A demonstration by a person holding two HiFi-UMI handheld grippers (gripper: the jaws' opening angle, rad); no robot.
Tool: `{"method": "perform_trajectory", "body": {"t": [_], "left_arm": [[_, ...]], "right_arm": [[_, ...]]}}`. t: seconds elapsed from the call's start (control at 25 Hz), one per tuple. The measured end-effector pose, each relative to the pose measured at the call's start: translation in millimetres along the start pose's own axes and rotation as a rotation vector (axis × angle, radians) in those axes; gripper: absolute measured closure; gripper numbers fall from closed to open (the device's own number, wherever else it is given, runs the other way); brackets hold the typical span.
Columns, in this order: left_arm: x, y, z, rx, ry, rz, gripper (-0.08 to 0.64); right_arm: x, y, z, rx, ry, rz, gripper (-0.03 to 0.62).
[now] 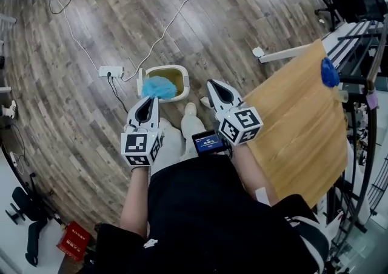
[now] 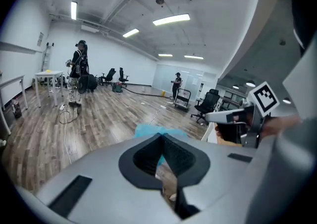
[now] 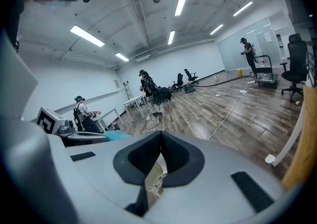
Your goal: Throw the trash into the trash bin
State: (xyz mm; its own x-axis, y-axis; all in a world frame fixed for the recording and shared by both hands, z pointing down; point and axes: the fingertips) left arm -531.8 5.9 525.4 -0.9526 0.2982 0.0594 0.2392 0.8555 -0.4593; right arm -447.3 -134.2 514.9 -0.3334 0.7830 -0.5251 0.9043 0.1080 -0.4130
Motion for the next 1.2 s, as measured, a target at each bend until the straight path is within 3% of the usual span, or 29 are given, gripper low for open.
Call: {"method": "perform_trajectory", "body": {"t": [0.16, 0.32, 0.72, 0.84, 0.96, 1.04, 1.2], "left_arm": [[16, -56, -60, 0.14, -0.009, -0.035, 0.551], [22, -111, -141, 0.268, -0.021, -0.081, 0.551], [36, -216, -347, 0.49, 0.081, -0.096, 0.549], [43, -238, -381, 0.547, 0.063, -0.112, 0.549], [37, -241, -413, 0.621, 0.169, -0.146, 0.387], [37, -243, -421, 0.641, 0.211, -0.145, 0.385], [32, -244, -420, 0.644, 0.178, -0.16, 0.385]], "right_arm": [[-25, -48, -25, 0.041, 0.012, -0.004, 0.595], [-56, -90, -83, 0.127, -0.017, -0.036, 0.595], [-113, -148, -215, 0.281, -0.097, -0.022, 0.595], [-121, -153, -233, 0.306, -0.104, -0.023, 0.595], [-122, -145, -246, 0.331, -0.124, -0.023, 0.595], [-122, -146, -246, 0.332, -0.126, -0.023, 0.595], [-125, -153, -238, 0.317, -0.123, -0.026, 0.594]]}}
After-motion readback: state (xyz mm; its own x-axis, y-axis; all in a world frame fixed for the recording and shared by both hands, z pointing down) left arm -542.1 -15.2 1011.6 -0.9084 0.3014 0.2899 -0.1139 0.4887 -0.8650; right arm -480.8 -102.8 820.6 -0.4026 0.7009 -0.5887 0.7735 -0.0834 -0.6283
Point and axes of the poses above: the fingertips, and each gripper's own axes: y backward along the fingers, x to its left, z out of its top, and after that the axes turned 13 degrees about -y, right-handed
